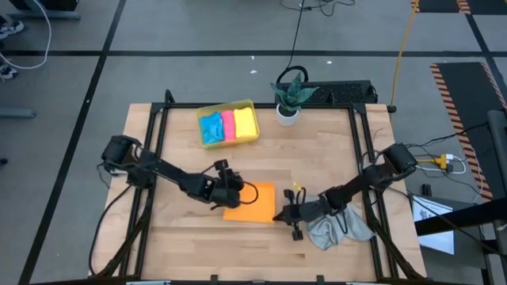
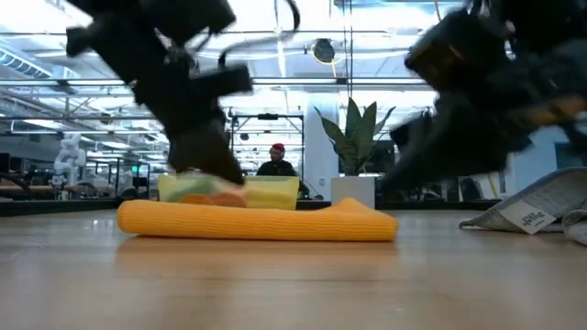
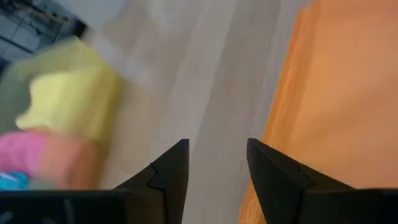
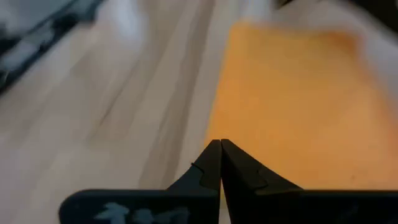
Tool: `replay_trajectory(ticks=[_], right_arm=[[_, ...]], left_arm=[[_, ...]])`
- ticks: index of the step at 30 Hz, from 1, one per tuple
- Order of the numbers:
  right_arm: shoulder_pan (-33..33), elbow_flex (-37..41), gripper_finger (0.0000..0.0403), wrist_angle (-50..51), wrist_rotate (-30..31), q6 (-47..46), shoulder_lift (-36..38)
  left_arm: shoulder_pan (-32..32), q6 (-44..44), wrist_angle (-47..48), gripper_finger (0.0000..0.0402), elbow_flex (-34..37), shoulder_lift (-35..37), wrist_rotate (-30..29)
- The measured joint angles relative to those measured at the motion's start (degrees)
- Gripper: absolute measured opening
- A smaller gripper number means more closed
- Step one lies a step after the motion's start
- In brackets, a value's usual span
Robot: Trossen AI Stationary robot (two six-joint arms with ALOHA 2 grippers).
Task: Fold microfiber towels
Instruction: Fold the orange microfiber cloth
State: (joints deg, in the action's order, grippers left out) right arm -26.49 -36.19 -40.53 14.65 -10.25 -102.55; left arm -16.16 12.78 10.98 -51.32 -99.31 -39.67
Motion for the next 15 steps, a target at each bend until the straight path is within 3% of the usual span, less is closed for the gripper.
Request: replay_trajectory(ticks=[3, 7, 12, 15], right_arm=[[0.91, -0.23, 0.0, -2.14, 4.65, 1.87, 1.17], [5.23, -0.23, 0.0, -1.9, 4.7, 2.01, 1.23], [10.58, -0.21, 0.0, 3.06, 4.66, 0.37, 1.19], [12.03, -0.21, 0.0, 7.5, 4.59, -0.81, 1.19]], left_arm=[[-1.34, -0.15, 0.0, 0.0163, -0.64, 3.13, 0.35], [-4.41, -0.07, -1.75, 0.0163, -0.75, 6.01, 4.89], [-7.62, 2.24, -3.86, 0.0163, -0.83, 3.52, 15.53], [-9.01, 4.48, -2.94, 0.0163, -0.1, 0.2, 15.97]])
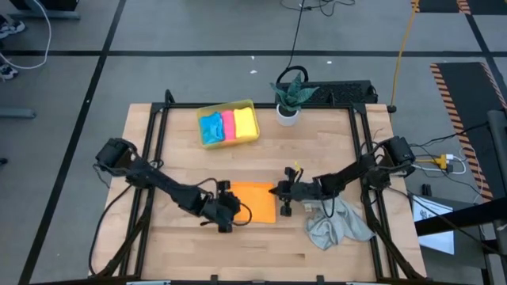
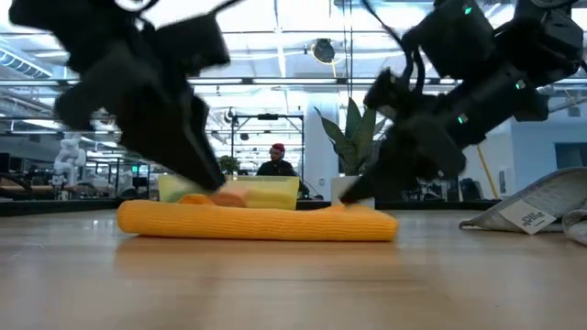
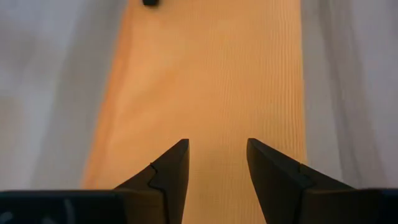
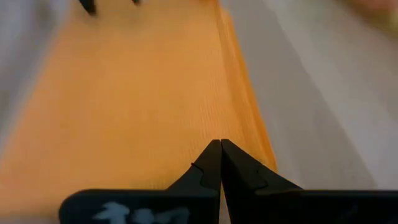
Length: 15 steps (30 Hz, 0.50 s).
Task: Fold microfiber towels
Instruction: Fold the orange microfiber cloth
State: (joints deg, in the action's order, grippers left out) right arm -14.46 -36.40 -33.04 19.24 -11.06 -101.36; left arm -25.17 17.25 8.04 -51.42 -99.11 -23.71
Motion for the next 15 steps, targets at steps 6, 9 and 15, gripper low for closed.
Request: replay_trajectory(ticks=[6, 9, 15], right_arm=[[-0.18, -0.12, 0.0, 8.95, 0.42, -3.51, 0.11], [-1.77, -0.24, 0.0, 11.26, 1.79, -5.87, 0.2], [-7.12, -0.17, 0.0, 11.68, 3.69, -11.8, 0.21]], left_arm=[[0.91, -0.33, -0.74, 0.0163, -0.34, -6.13, -1.95], [2.47, -3.17, -0.67, 0.0163, -0.24, -6.49, -4.31], [4.76, -10.62, -0.33, 0.0163, -0.06, -3.03, -8.13]])
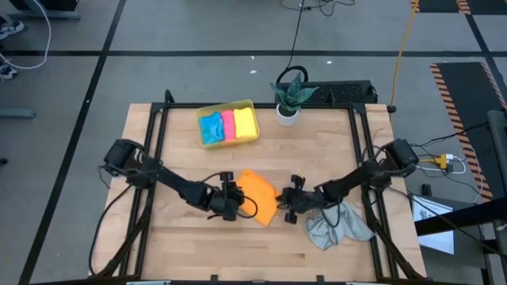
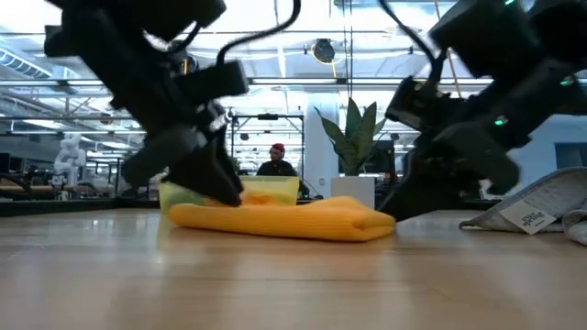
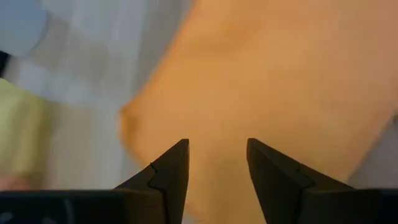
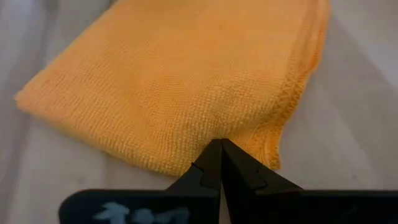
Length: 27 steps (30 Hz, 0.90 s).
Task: Fold microfiber towels
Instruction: Fold the orange microfiber cloth
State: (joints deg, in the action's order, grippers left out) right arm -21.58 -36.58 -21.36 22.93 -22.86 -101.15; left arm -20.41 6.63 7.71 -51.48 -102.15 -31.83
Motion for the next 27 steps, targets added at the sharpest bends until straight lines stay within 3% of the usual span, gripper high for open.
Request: replay_trajectory(ticks=[4, 8, 12, 16, 22, 27], right_arm=[[-2.5, 0.12, 0.0, 2.12, 3.06, -4.97, 1.4], [-4.25, 0.42, 0.0, 3.37, 9.78, -7.88, 4.81], [-5.41, 0.22, 0.0, 2.63, 14.43, -5.7, 7.71], [-4.02, 0.2, 0.0, 1.89, 13.74, -2.32, 7.26], [-0.49, 0.31, 0.0, 3.28, 5.0, -0.02, 3.6], [-1.7, 0.24, 0.0, 5.24, 5.48, -5.81, 3.11]], left_arm=[[0.54, -1.42, 1.56, 0.0163, 0.0, 3.69, -0.15], [0.42, 0.5, 1.21, 0.0163, 0.01, 5.98, 0.3], [0.42, 2.4, -1.15, 0.0163, 0.0, 5.37, 4.87], [0.14, 4.53, -1.89, 0.0163, 0.04, 2.69, 7.88], [-0.14, 4.1, -2.85, 0.0163, 0.02, -1.8, 8.2], [2.27, 1.63, -3.6, 0.0163, -0.11, -3.75, 3.26]])
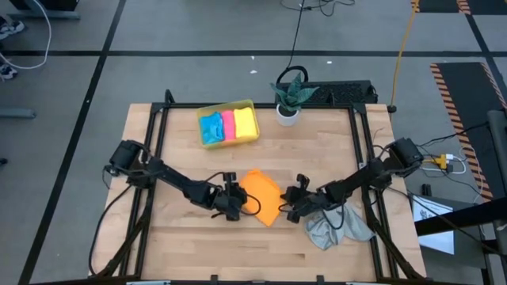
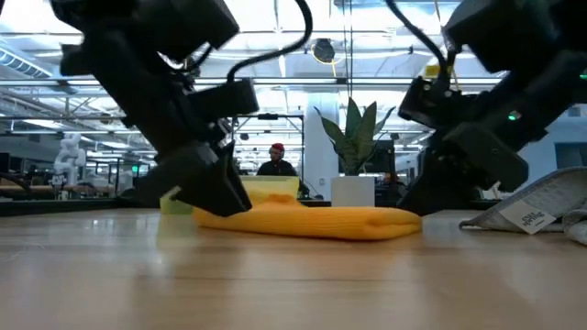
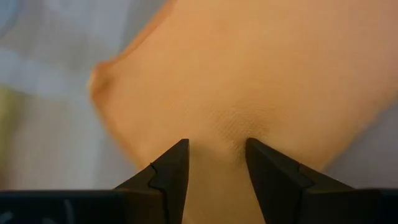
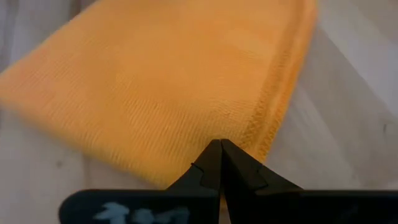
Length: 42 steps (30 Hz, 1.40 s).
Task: Fold microfiber towels
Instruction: Fold the orange microfiber cloth
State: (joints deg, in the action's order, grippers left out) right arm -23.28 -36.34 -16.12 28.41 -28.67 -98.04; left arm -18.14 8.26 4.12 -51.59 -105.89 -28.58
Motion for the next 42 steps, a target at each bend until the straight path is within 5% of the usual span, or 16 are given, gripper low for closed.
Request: replay_trajectory(ticks=[7, 13, 21, 29, 42], right_arm=[[-6.76, 0.02, 0.0, -4.13, 5.17, -10.26, -0.05], [-10.37, 0.04, 0.0, -11.3, 8.55, 2.24, 0.36], [-5.78, -0.18, 0.0011, -17.68, -4.57, 27.55, -0.28], [0.56, -1.28, 0.0097, -19.65, -19.89, 47.0, -4.44], [0.61, -5.56, 0.0115, -18.85, -17.74, 57.85, -8.3]], left_arm=[[4.15, -6.31, 1.45, 0.0163, -0.21, 1.18, -5.33], [4.07, -6.03, 6.75, 0.0163, -0.33, 5.69, -5.46], [3.61, -4.66, -3.37, 0.0163, -0.34, 7.31, 5.32], [6.6, -1.89, -7.93, 0.0163, -0.32, 5.09, 7.61], [11.05, 1.28, -7.57, 0.0163, -0.37, -1.73, 10.99]])
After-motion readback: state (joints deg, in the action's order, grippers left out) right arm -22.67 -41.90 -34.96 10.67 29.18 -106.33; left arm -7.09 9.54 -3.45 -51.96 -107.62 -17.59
